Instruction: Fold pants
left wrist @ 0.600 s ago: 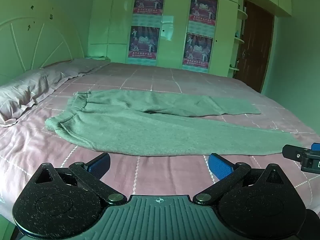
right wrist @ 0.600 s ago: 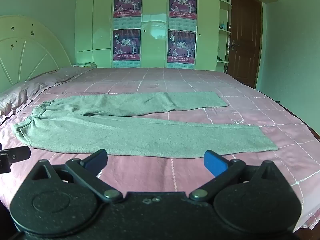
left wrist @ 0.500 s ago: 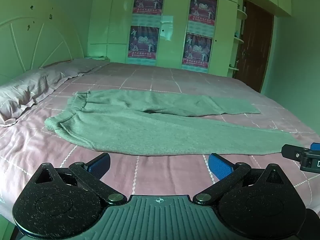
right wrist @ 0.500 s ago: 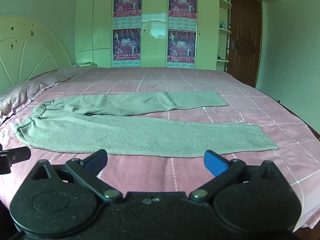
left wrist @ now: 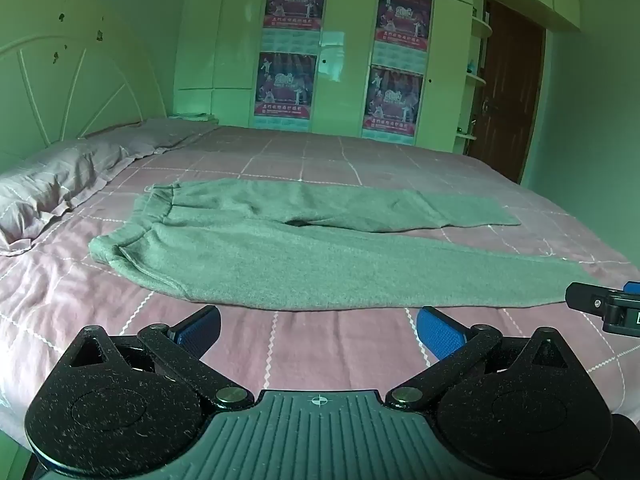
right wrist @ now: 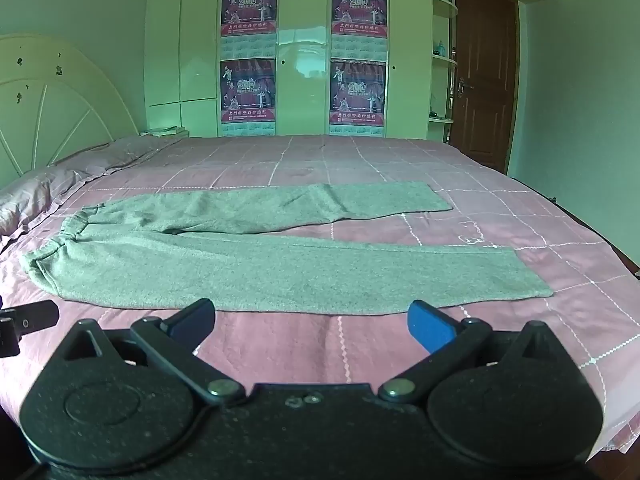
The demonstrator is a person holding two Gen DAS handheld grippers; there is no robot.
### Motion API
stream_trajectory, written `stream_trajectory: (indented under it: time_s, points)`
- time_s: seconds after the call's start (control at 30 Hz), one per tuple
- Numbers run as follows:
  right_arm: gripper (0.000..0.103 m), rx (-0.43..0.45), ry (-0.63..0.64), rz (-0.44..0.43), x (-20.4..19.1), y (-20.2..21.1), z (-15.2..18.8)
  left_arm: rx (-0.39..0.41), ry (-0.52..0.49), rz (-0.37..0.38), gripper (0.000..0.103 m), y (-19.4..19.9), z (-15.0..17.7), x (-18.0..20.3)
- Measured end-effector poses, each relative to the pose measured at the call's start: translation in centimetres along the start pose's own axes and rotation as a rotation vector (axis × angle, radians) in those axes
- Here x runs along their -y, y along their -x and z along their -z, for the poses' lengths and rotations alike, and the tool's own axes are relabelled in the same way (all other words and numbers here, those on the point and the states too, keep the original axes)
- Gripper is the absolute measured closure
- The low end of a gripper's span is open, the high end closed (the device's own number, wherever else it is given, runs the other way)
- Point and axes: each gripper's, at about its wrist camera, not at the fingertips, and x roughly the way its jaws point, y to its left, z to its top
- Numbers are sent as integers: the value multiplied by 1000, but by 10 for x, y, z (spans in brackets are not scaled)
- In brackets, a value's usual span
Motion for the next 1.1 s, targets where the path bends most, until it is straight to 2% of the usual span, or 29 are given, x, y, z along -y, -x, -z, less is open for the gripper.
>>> stream_trajectory:
  time_s: [1.1]
  points:
    - [6,-2,-5,2,1,0,-1,-13,-6,24,0,-3,3,3]
